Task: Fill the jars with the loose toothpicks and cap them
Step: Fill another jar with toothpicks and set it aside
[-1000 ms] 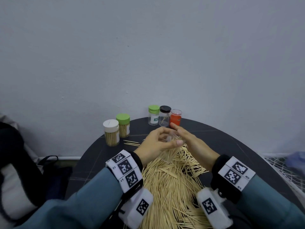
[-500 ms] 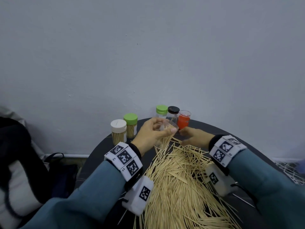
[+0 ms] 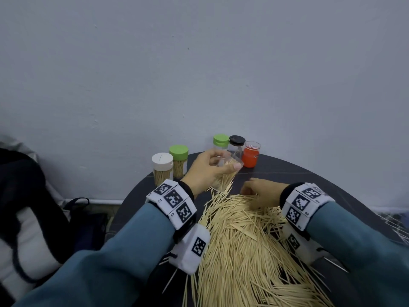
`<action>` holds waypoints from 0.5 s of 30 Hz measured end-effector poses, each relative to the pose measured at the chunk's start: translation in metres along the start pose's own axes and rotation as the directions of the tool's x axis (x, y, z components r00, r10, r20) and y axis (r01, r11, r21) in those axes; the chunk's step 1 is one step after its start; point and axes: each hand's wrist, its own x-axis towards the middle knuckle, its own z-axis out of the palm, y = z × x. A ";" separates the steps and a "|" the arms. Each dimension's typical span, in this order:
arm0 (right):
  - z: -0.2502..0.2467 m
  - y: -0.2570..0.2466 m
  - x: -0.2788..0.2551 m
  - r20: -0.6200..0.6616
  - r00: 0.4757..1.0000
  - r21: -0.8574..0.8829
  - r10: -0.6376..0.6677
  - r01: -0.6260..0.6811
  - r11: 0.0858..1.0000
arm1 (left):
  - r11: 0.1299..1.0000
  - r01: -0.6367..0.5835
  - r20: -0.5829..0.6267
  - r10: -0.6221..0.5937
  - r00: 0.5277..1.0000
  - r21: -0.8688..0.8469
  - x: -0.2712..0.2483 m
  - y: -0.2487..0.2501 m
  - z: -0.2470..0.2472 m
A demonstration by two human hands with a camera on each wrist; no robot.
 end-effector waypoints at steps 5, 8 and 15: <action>0.003 -0.003 -0.009 0.010 0.999 -0.066 -0.048 0.049 0.997 | 1.000 -0.005 0.016 0.004 1.000 0.007 -0.002 -0.001 0.001; 0.005 -0.004 -0.012 0.031 0.999 -0.109 -0.045 0.048 0.993 | 1.000 -0.005 0.025 0.004 1.000 0.019 -0.003 -0.001 0.001; 0.010 -0.005 -0.017 0.066 0.997 -0.116 -0.033 0.041 0.992 | 0.998 -0.029 0.030 0.027 0.999 0.055 -0.003 -0.004 0.001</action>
